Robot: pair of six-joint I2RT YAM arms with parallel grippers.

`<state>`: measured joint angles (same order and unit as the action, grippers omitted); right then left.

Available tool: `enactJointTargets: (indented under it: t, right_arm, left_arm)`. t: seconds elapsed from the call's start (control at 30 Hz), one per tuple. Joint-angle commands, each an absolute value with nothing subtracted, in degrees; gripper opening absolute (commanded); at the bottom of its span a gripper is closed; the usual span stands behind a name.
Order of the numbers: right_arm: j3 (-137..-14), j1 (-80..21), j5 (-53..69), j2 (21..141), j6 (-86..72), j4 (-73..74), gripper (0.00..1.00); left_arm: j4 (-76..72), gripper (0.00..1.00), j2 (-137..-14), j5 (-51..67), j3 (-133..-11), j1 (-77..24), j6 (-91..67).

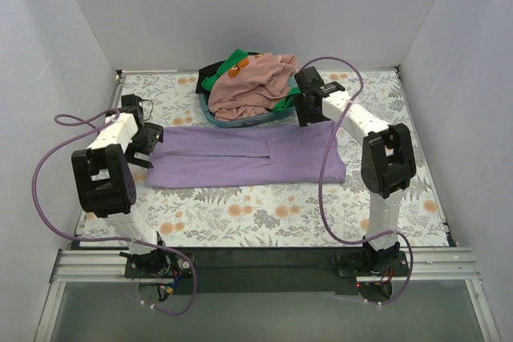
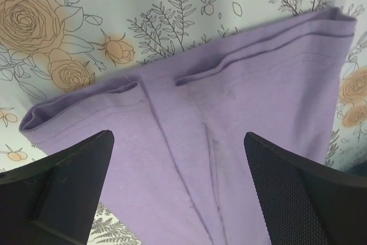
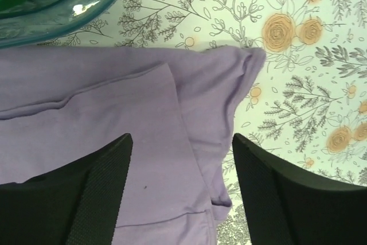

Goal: Fold and stack the t-shirts
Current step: Fold the tshirt

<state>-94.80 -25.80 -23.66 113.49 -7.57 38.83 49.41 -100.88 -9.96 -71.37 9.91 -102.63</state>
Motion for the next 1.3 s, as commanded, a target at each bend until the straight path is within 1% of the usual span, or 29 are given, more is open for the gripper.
enactJointTargets:
  t: [0.0, 0.03, 0.07, 0.1, 0.13, 0.17, 0.3, 0.37, 0.47, 0.53, 0.6, 0.77, 0.87, 1.03, 1.1, 1.17, 1.23, 1.27]
  right_arm:
    - [-95.2, -25.49, -25.68, 108.29, -9.14, 38.67, 0.78]
    - [-92.31, -25.49, -24.19, 105.58, -9.49, 38.67, 0.83]
    - [-90.81, -25.49, -22.17, 104.25, -9.75, 38.5, 0.94]
    - [-88.79, -25.49, -17.36, 102.93, -9.93, 37.63, 0.99]
    - [-86.86, -25.58, -14.44, 100.57, -10.02, 36.83, 0.98]
    - [-81.96, -25.58, -8.41, 99.24, -10.19, 35.43, 0.98]
    - [-70.18, -25.58, -0.37, 94.23, -13.27, 28.31, 0.98]
    - [-67.34, -25.58, 1.83, 93.78, -15.45, 25.67, 0.98]
    - [-63.38, -25.49, 3.87, 94.57, -17.83, 23.91, 0.98]
    - [-61.09, -25.4, 3.17, 95.27, -18.89, 23.73, 0.98]
    - [-59.25, -25.05, 2.99, 95.71, -19.95, 23.73, 0.98]
    - [-56.69, -22.24, 2.64, 97.03, -20.74, 23.64, 0.98]
    - [-57.3, -19.52, 1.5, 97.82, -20.39, 23.73, 0.99]
    - [-61.43, -13.73, 2.11, 101.15, -17.59, 24.43, 0.98]
    - [-64.41, -12.31, 0.53, 103.08, -15.48, 25.13, 0.98]
    - [-68.0, -11.34, -1.22, 104.49, -13.36, 26.27, 0.98]
    - [-70.04, -9.24, -1.14, 106.51, -12.4, 26.98, 0.98]
    - [-71.18, -8.45, -0.45, 107.31, -12.04, 27.16, 0.98]
  left_arm:
    - [50.28, 0.98, -95.55, -8.18, -71.72, 10.11, -100.11]
    - [49.93, 0.98, -94.67, -7.91, -71.2, 10.11, -99.85]
    - [49.49, 0.98, -93.88, -7.65, -70.5, 10.11, -99.76]
    - [48.7, 0.98, -93.17, -7.3, -69.79, 10.19, -98.97]
    - [47.04, 0.98, -92.12, -5.64, -68.13, 10.2, -98.53]
    - [46.15, 0.98, -91.94, -4.84, -67.51, 10.2, -98.09]
    - [39.91, 0.98, -93.86, 1.83, -65.92, 9.67, -94.14]
    - [39.54, 0.98, -98.58, 5.07, -68.1, 8.97, -90.71]
    - [42.71, 0.98, -104.04, 4.14, -70.13, 6.87, -89.38]
    - [43.07, 0.98, -105.11, 2.99, -69.0, 5.37, -89.38]
    - [42.46, 0.98, -104.42, 2.55, -65.05, 5.01, -90.09]
    - [39.11, 0.98, -99.24, 1.85, -54.86, 4.22, -90.88]
    - [40.25, 0.98, -98.17, 1.14, -51.69, 0.98, -91.49]
    - [40.17, 0.98, -94.24, 3.68, -42.74, -8.24, -95.36]
    - [40.86, 0.98, -92.38, 4.92, -40.44, -9.49, -96.41]
    - [41.05, 0.98, -87.73, 6.85, -36.49, -11.59, -98.08]
    - [40.44, 0.98, -83.95, 8.87, -33.5, -14.74, -101.31]
    - [40.08, 0.98, -80.19, 11.14, -30.79, -15.98, -102.12]
